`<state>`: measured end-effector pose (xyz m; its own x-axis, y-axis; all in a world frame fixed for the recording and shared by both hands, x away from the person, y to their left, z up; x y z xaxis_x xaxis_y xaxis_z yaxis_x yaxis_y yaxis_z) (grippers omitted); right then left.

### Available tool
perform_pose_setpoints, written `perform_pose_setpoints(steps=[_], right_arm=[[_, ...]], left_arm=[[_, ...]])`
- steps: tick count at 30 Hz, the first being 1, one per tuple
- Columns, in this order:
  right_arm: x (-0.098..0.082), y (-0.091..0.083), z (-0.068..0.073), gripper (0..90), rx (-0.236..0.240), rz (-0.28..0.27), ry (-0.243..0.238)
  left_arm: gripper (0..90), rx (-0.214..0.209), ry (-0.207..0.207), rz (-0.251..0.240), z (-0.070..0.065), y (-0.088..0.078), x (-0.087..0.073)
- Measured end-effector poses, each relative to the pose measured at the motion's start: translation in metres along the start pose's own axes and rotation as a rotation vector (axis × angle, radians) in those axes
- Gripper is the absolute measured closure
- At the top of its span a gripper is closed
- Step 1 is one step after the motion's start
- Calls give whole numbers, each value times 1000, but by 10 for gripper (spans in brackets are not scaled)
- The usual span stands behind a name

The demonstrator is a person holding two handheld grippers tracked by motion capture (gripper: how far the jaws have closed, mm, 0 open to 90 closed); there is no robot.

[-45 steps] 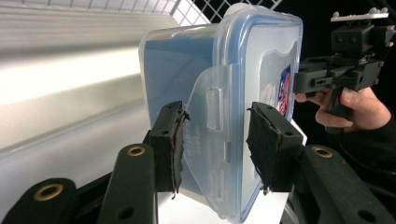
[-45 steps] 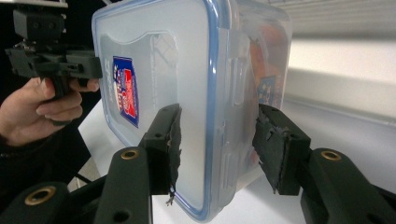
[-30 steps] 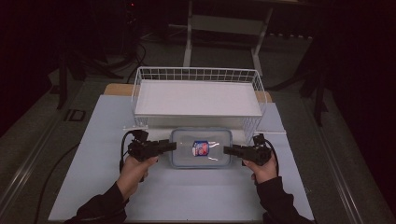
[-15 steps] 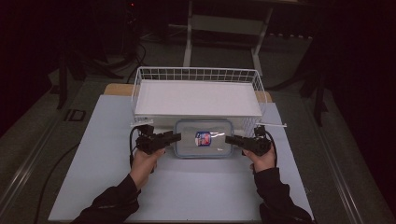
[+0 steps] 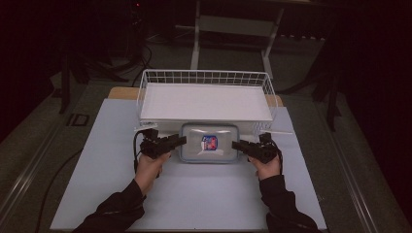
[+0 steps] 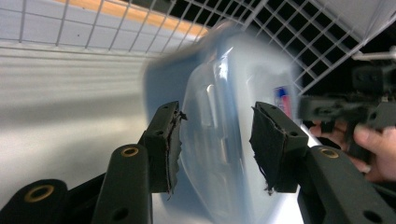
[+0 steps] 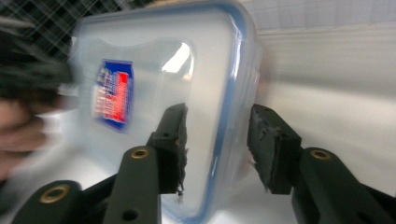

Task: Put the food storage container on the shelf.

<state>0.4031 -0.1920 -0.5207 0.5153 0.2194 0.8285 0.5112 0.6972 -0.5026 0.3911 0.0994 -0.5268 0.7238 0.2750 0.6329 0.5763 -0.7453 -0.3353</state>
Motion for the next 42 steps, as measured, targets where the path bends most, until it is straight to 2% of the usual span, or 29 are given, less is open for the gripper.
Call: perform_pose_setpoints(steps=[2,3,4,5,6,9,13,15,16,20,24,25,28,29,30,31,32,36,38,39,40,41,42], right_arm=[[2,2,2,575,-11,7,-12],[3,4,4,572,-22,4,-36],[3,6,5,554,-33,8,-55],[4,6,7,555,-54,5,-71],[5,7,8,556,-72,4,-86],[5,7,8,553,-88,-12,-78],[5,9,7,531,-138,-28,-84],[6,10,6,516,-161,-33,-85],[7,11,5,509,-167,-34,-79],[8,12,2,462,-182,-35,-70],[8,12,3,447,-201,-40,-87],[8,12,4,431,-203,-40,-88],[7,11,12,410,-207,-30,-133],[7,10,15,409,-216,-33,-148],[7,9,18,405,-215,-36,-155],[8,7,21,405,-216,-41,-160],[8,6,25,405,-210,-50,-158],[10,1,40,403,-185,-67,-188],[10,0,43,403,-183,-70,-199],[10,0,43,403,-183,-70,-199],[8,-2,55,413,-156,-83,-201],[8,-2,55,413,-156,-83,-201],[6,-2,61,416,-139,-79,-206]], left_arm=[[543,34,10,-8,4,1,-1],[550,42,21,-10,6,2,-2],[549,41,-4,-17,4,2,-3],[543,49,21,-21,7,3,-2],[539,50,20,-23,6,4,-2],[511,60,39,-22,7,7,-1],[468,79,58,-49,8,11,0],[454,139,87,-88,9,14,3],[452,152,91,-92,10,14,4],[449,154,81,-109,7,18,5],[423,182,124,-104,5,17,4],[416,182,124,-104,5,17,4],[379,165,96,-105,-6,12,2],[377,156,141,-100,-5,9,4],[356,149,120,-99,-7,7,3],[339,149,120,-99,-7,7,3],[300,126,119,-75,-12,5,-1],[246,100,135,-53,-16,-3,-5],[236,100,135,-53,-16,-3,-5],[236,84,141,-50,-17,-7,-7],[166,79,152,-25,-19,-10,-12],[152,79,152,-25,-19,-10,-12],[149,75,165,-5,-20,-13,-16]])
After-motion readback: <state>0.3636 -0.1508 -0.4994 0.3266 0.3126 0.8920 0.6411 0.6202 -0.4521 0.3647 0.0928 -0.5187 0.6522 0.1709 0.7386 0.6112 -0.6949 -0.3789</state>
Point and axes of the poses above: each handheld gripper's, and its own axes: y roughly forward along the jaws, x roughly out of its top, z roughly to its left, the point moved 6 cm from there along y, roughly forward along the jaws, and after that the axes turned 13 degrees about -y, right-handed, at the moved point
